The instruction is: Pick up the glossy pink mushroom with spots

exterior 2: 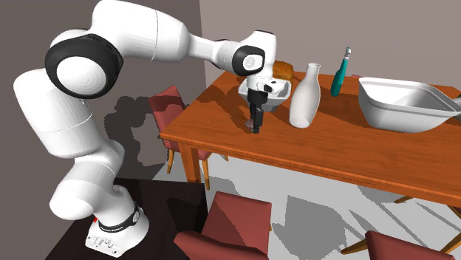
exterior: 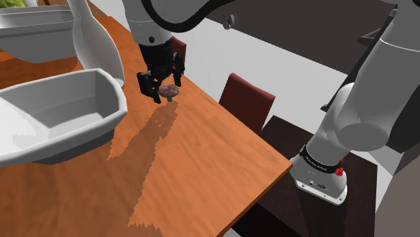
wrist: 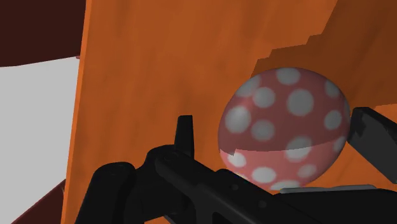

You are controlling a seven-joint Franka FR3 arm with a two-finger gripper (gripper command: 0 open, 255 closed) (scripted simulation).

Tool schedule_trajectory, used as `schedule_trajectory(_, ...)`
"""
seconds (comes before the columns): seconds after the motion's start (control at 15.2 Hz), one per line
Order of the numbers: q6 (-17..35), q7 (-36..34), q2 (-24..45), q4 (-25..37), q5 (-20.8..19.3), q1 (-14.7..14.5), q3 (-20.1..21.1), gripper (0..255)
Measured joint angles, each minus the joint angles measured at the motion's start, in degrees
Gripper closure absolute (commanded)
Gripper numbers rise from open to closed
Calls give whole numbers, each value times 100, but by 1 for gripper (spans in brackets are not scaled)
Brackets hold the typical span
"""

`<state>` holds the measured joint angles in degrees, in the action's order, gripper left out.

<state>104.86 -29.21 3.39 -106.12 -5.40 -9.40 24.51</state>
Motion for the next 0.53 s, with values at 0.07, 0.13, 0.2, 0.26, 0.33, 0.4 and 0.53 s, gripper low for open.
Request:
schedule_trajectory(0.07, 26, -7, 5, -22, -2, -2, 2, 255)
schedule_trajectory(0.13, 40, -9, 7, -33, -4, -2, 2, 255)
schedule_trajectory(0.2, 47, -10, 8, -39, -5, -3, 2, 255)
schedule_trajectory(0.26, 51, -11, 9, -42, -5, -3, 2, 255)
schedule_trajectory(0.33, 53, -11, 10, -43, -5, -3, 2, 255)
schedule_trajectory(0.4, 54, -12, 10, -43, -6, -3, 2, 255)
schedule_trajectory(0.53, 55, -12, 10, -44, -6, -3, 2, 255)
